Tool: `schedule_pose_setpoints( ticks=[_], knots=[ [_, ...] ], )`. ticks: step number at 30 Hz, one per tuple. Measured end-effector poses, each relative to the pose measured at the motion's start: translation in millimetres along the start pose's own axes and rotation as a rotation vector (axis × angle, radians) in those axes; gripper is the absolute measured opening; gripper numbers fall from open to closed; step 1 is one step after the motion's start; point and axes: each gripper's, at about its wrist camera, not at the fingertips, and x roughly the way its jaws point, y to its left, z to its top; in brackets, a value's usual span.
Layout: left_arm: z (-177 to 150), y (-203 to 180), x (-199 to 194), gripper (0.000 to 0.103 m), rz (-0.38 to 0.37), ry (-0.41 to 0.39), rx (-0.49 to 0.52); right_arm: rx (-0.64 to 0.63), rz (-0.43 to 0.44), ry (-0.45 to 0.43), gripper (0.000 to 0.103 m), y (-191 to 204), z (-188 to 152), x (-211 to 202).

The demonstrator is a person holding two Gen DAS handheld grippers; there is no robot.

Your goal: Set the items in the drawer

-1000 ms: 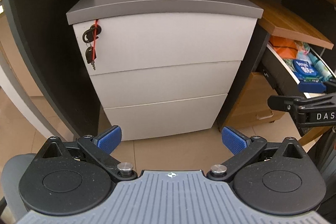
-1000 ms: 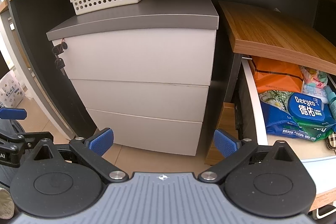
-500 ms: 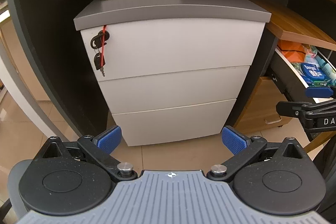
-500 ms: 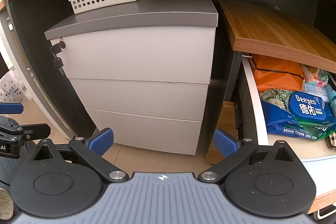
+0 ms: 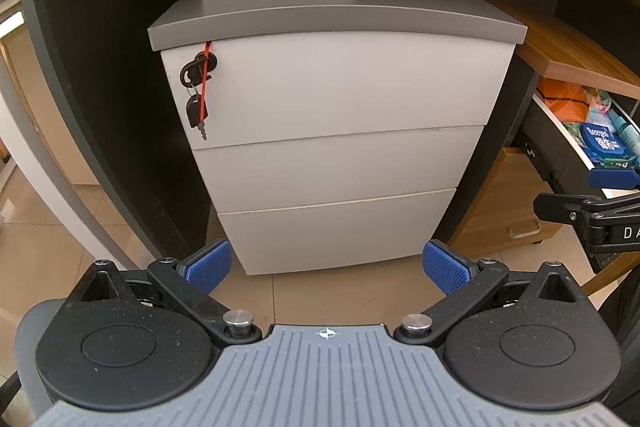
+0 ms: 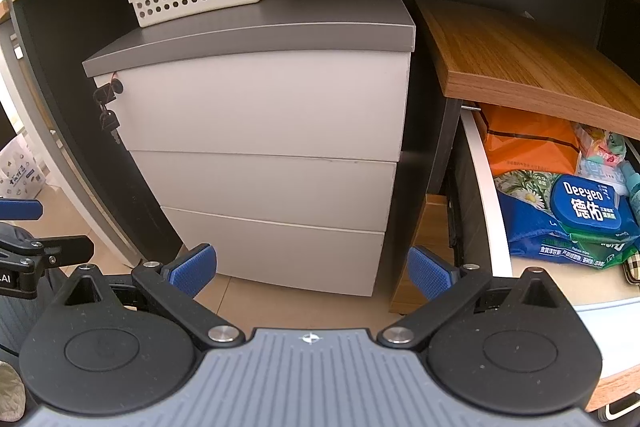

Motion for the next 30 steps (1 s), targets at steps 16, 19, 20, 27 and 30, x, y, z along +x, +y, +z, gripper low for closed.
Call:
schedule_pose_setpoints(
  ticks=[16, 19, 20, 27, 30],
  knots=[
    [1.3, 3.5, 2.2, 0.103, 0.001, 0.005, -0.011, 0.003, -0.002, -0.002, 0.102, -3.7, 0.4, 2.0],
    [1.9, 5.0, 3.0, 0.103, 0.0, 0.006, -0.013, 0.004, -0.002, -0.001, 0.102, -4.2, 0.8, 2.7],
    [2.1, 5.3, 3.2, 0.103, 0.0, 0.007, -0.013, 0.003, -0.002, 0.0, 0.102, -4.2, 1.0, 3.0],
    [3.1, 7.6, 4.5, 0.103, 0.003, 0.007, -0.016, 0.001, -0.002, 0.003, 0.102, -4.8, 1.6, 4.9],
    [3.9, 9.1, 5.6, 0.103, 0.005, 0.007, -0.017, 0.0, -0.004, 0.002, 0.102, -5.4, 2.3, 5.7]
  ],
)
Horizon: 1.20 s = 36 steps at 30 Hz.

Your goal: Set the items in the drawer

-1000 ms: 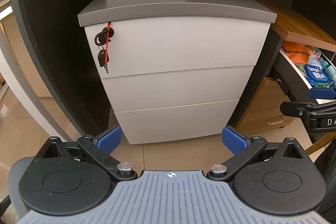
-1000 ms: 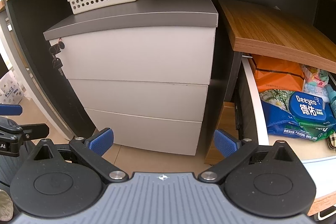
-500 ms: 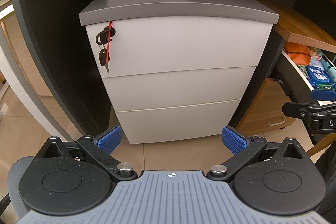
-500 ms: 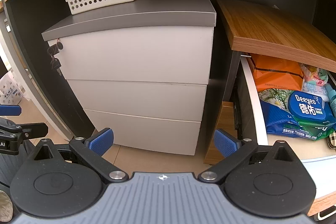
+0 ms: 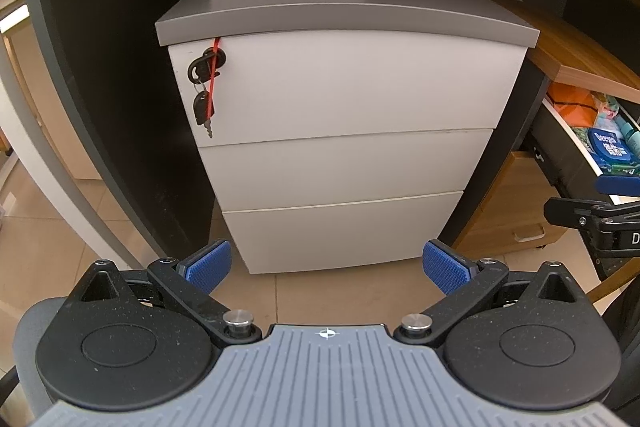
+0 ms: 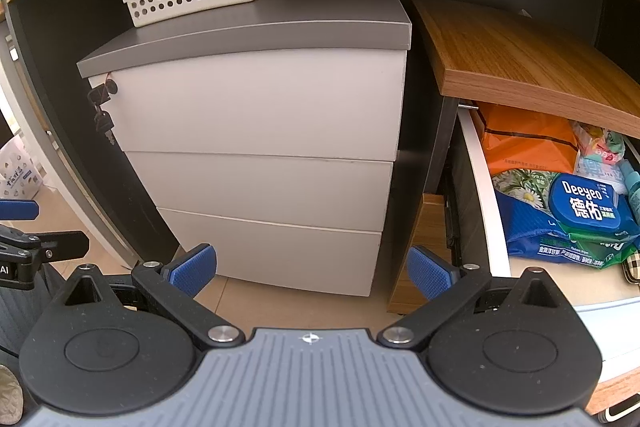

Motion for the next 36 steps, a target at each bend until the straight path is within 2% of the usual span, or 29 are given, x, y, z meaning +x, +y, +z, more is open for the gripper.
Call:
schedule_pose_setpoints(
  ticks=[7, 14, 27, 36],
  knots=[
    [6, 12, 5, 0.103, -0.008, -0.014, -0.014, 0.004, -0.02, -0.013, 0.102, -6, 7, 5],
    [23, 29, 16, 0.103, 0.03, -0.042, -0.008, -0.006, -0.054, -0.054, 0.102, -12, 25, 14],
    [61, 69, 46, 0.103, 0.06, -0.115, 0.062, -0.072, -0.085, -0.144, 0.102, -11, 70, 39],
    [83, 90, 69, 0.103, 0.01, -0.152, 0.096, 0.07, -0.057, -0.212, 0.102, -20, 84, 70]
  ],
)
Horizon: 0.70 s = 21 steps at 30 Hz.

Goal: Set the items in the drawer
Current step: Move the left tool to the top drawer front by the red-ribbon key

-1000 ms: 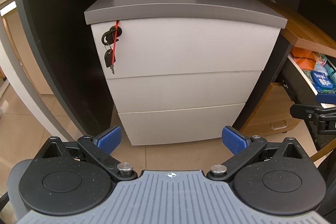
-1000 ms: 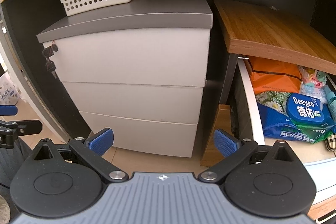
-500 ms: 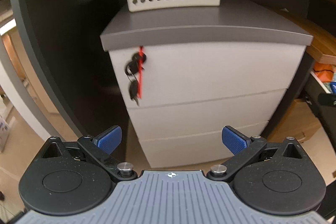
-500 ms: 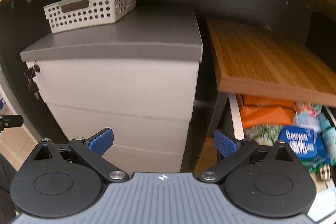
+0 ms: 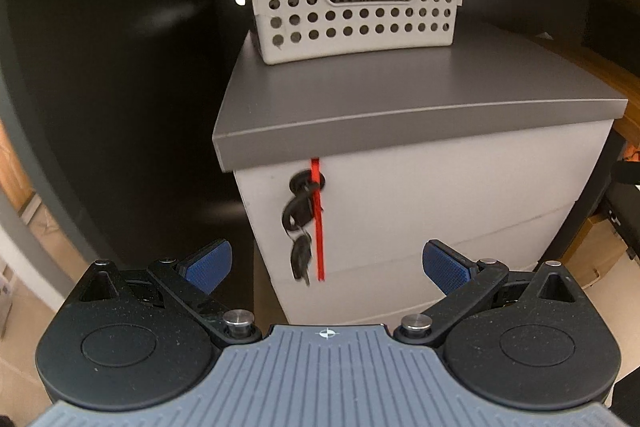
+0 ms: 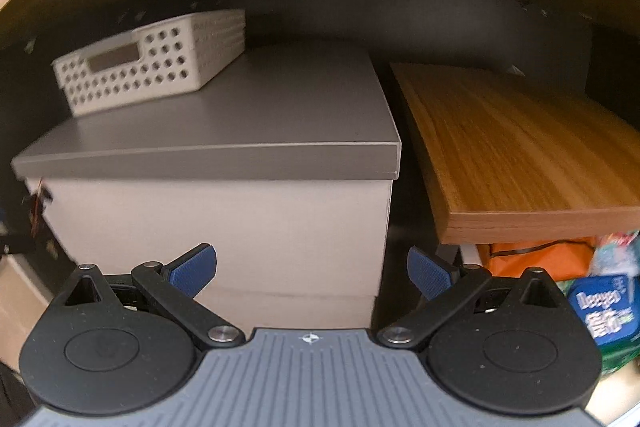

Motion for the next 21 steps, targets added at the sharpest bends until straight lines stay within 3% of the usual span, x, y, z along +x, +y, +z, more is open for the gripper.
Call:
schedule_pose_setpoints(
  ticks=[8, 21],
  knots=[
    [8, 16, 19, 0.103, -0.07, -0.015, 0.014, -0.013, 0.005, -0.071, 0.102, 0, 0, 25],
    [19, 28, 40, 0.103, -0.184, -0.038, 0.025, -0.115, -0.031, -0.11, 0.103, 9, -6, 45]
  ],
)
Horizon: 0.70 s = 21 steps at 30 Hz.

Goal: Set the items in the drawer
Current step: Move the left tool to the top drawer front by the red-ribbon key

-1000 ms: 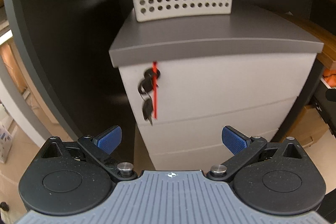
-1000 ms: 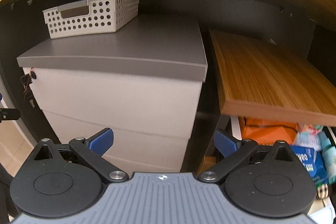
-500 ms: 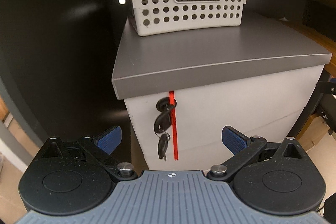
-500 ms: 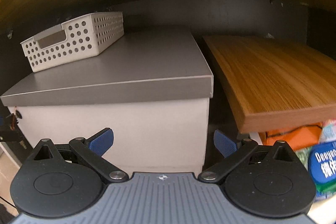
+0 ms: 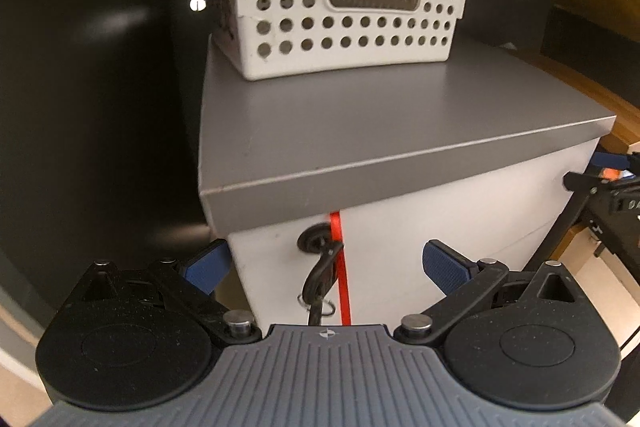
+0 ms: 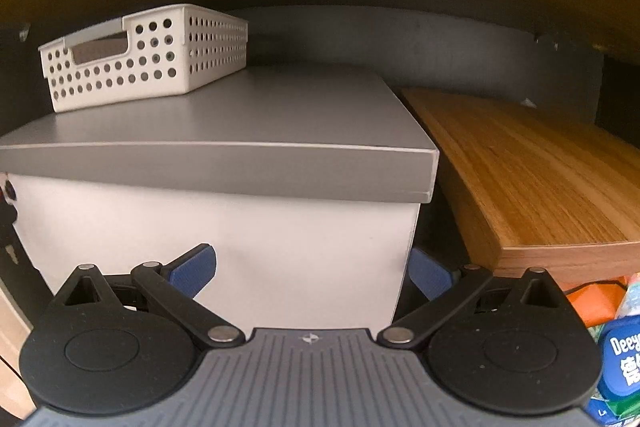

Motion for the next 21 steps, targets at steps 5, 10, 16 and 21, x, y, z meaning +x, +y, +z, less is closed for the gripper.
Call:
schedule_pose_setpoints(
  ticks=[5, 10, 16, 21],
  knots=[
    [2.5, 1.7, 6.7, 0.103, -0.001, 0.012, 0.011, -0.035, -0.015, -0.018, 0.103, 4.4, -3.0, 1.2],
    [5.0, 4.3, 7.6, 0.101, -0.002, 0.021, 0.003, -0.007, -0.005, -0.035, 0.103, 1.1, -4.8, -1.3],
    [2.4, -1.0, 8.0, 0.099, 0.042, 0.016, 0.046, 0.002, 0.002, -0.03, 0.103, -0.3, -4.7, -1.8],
    [4.2, 0.5, 7.9, 0.099, 0.051, 0.017, 0.02, 0.019, 0.012, -0.018, 0.103, -3.4, -3.8, -5.0]
  ],
)
